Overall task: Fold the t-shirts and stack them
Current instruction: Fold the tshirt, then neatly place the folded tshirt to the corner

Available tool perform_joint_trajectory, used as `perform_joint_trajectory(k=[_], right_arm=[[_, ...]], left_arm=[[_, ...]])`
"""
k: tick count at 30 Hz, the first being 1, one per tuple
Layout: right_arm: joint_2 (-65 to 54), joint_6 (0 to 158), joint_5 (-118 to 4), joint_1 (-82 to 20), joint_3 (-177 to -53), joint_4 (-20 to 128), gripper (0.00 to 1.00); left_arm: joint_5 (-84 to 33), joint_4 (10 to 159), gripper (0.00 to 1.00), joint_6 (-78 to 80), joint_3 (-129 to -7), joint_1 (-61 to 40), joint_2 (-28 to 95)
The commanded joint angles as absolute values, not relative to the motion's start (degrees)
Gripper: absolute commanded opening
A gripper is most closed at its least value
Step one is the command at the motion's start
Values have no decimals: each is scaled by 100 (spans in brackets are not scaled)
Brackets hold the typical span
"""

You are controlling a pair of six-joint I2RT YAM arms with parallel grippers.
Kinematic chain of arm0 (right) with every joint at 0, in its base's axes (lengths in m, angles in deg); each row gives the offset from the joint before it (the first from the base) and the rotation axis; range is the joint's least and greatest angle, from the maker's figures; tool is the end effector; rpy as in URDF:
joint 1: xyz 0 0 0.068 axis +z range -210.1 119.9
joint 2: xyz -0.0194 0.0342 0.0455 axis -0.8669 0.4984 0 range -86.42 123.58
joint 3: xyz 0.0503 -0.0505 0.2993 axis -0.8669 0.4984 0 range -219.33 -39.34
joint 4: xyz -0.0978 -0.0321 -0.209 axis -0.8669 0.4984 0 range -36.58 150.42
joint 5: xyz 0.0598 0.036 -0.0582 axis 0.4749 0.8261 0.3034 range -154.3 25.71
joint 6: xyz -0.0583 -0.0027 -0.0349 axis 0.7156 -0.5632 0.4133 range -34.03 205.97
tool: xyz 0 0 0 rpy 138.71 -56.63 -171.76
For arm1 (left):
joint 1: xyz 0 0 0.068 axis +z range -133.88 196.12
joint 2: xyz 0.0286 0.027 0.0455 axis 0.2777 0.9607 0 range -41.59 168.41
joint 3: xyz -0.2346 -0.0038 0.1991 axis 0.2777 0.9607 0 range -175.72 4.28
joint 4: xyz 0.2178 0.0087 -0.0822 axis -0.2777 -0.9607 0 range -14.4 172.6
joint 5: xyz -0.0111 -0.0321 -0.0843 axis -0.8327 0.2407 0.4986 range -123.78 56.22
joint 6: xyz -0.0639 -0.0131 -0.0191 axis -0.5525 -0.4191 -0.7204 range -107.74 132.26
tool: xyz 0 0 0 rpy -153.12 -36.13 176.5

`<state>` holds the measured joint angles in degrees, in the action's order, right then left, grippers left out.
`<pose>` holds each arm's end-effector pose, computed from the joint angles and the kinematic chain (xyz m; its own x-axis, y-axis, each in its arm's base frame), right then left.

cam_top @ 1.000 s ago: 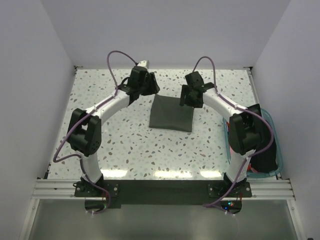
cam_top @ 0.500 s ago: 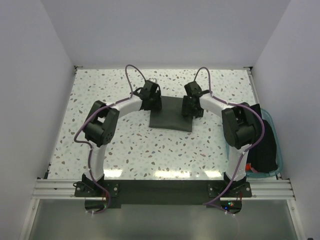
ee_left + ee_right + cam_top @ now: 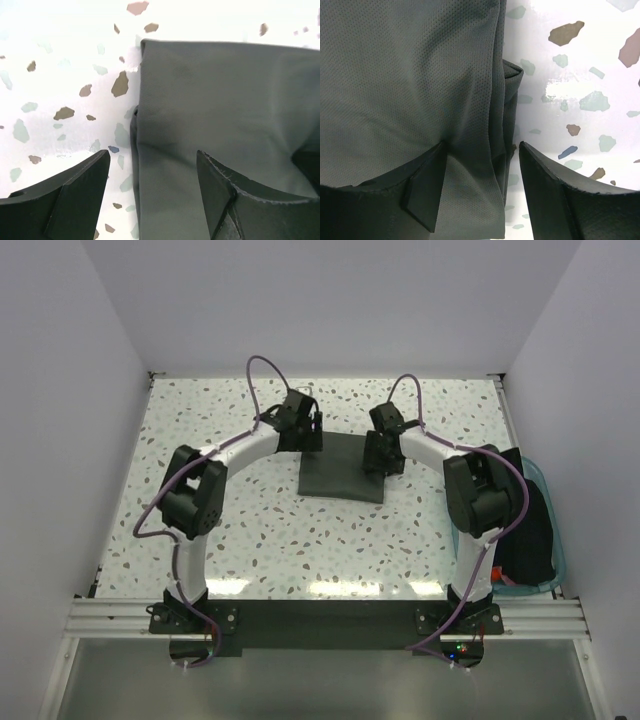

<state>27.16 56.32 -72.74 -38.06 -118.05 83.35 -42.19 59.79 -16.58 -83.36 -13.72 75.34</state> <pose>0.3781 0.1444 0.1992 -0.8838 0.1700 -0.4358 0.1426 0.9852 0.0951 0.3949 -0.2173 0.2274 -0.7994 -0.0915 -0.5937 0.0329 0.9802 -0.1953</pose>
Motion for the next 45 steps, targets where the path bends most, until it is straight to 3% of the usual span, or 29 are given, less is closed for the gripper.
perform_joint_trajectory(k=[1, 6, 11, 15, 23, 36, 39, 42, 43, 45], right_arm=[[2836, 5512, -7028, -3822, -11852, 8155, 63], [2871, 5459, -6922, -3822, -11809, 8084, 61], [2906, 5547, -6764, -3822, -11879, 8067, 61], [3073, 5670, -6536, -3822, -12072, 8058, 61], [3337, 5942, -6438, -3839, -12415, 8067, 64], [2529, 6057, -6693, -3936, -12582, 8347, 83], [2099, 5996, -6894, -3971, -12661, 8523, 85], [1678, 5925, -7044, -4033, -12784, 8690, 86], [1580, 5916, -7053, -4050, -12862, 8726, 87], [1300, 5899, -7071, -4059, -12942, 8804, 89]], left_arm=[[-4319, 5808, 75, -1367, -8599, -1464, 7030], [-4309, 5878, 77, -1358, -8274, -1482, 6828], [-4565, 5720, 87, -1139, -8142, -1447, 6924], [-4040, 5746, 88, -1007, -8080, -1184, 7012], [-2096, 6027, 80, -576, -8212, -673, 7662], [-2147, 6011, 68, -778, -8133, -813, 8436], [-2209, 5992, 58, -822, -8115, -884, 8506], [-2262, 5992, 34, -857, -8176, -937, 8541], [-2254, 6010, 22, -892, -8211, -937, 8568], [-2306, 6019, 10, -953, -8334, -937, 8594]])
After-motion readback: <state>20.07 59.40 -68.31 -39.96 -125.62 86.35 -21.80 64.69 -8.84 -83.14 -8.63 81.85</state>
